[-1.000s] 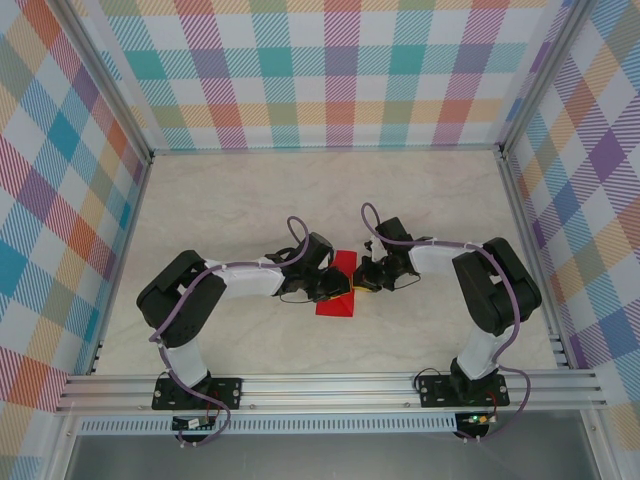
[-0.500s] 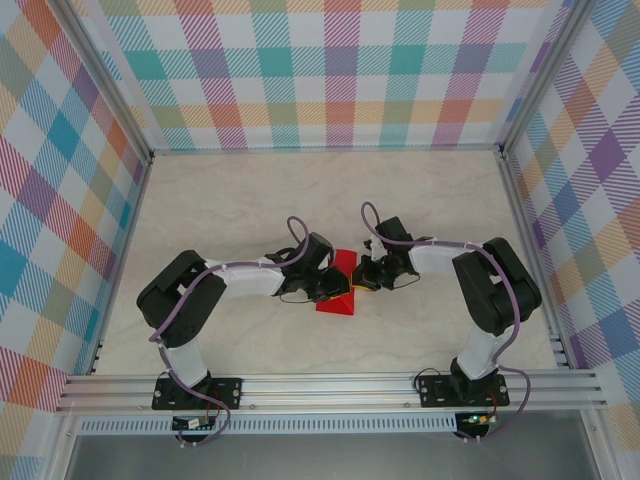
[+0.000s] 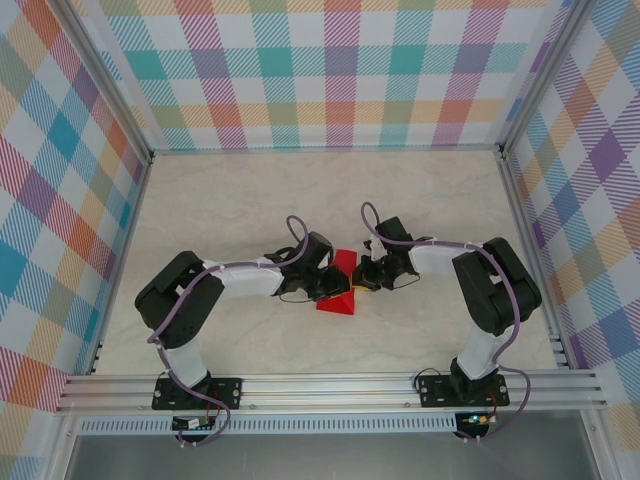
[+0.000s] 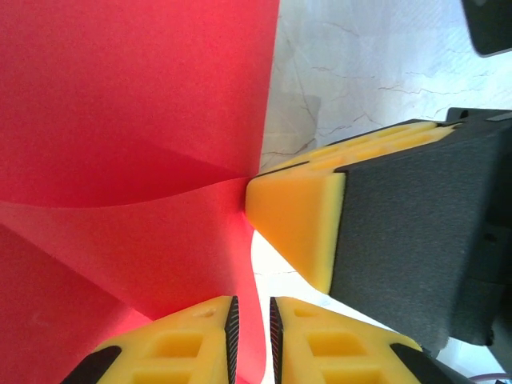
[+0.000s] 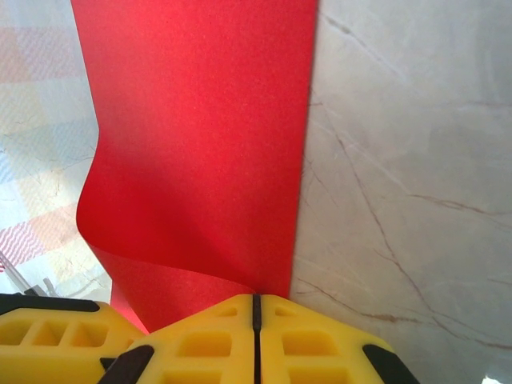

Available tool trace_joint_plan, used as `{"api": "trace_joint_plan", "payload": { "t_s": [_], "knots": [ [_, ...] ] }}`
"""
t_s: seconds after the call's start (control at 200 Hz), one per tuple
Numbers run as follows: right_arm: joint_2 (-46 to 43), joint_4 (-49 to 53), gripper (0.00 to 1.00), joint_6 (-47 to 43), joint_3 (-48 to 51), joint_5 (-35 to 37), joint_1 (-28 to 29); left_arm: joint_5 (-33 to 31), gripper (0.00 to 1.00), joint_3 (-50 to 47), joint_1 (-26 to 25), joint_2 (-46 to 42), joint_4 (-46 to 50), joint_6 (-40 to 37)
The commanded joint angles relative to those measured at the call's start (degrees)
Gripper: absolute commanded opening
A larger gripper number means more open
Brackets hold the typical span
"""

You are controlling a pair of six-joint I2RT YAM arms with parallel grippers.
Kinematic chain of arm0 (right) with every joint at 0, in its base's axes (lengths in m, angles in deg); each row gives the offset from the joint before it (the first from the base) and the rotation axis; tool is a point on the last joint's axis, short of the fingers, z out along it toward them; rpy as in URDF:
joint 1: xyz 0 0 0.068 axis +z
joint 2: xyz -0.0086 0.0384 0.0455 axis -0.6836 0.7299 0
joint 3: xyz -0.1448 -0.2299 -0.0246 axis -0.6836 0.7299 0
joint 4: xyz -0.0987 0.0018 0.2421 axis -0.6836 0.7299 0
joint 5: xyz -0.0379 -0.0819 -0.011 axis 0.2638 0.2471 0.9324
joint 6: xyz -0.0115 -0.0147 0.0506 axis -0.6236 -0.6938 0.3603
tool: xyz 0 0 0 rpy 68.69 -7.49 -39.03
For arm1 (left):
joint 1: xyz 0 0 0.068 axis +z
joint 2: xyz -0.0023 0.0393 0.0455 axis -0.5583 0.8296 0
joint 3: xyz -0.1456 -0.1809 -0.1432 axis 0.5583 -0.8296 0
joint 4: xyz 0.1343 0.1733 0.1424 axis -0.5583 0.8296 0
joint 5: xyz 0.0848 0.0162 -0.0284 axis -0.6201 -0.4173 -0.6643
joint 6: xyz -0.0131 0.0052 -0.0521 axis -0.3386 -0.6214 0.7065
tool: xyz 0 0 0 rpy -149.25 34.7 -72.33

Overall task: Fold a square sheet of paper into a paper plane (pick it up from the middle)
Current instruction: Fold the triangle a second time at the center of the table.

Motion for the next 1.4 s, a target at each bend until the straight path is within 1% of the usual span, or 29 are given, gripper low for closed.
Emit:
{"api": "trace_joint_plan", "payload": {
  "t_s": [0.0,0.075,0.215,0.485,1.395],
  "knots": [
    [-0.7,1.2,0.08,-1.2,-0.3,-0.8,0.4,1.0,0.20,0.2,0.5,-1.5,-1.9,-0.2],
    [-0.5,1.4,0.07,-1.3,-0.3,-0.4,0.4,1.4,0.20,0.3,0.6,-1.1,-2.8,0.1],
    [0.2,1.5,0.07,-1.3,-0.6,-0.1,0.5,0.3,0.20,0.9,0.5,0.2,-1.1,-0.5],
    [0.6,1.9,0.08,-1.2,-0.8,1.2,0.5,0.2,0.20,0.7,0.5,2.7,-0.1,-0.3],
    [2.0,0.9,0.08,-1.2,-1.9,0.0,0.7,-1.6,0.19,-0.4,0.6,2.5,1.3,-0.1]
  ]
}}
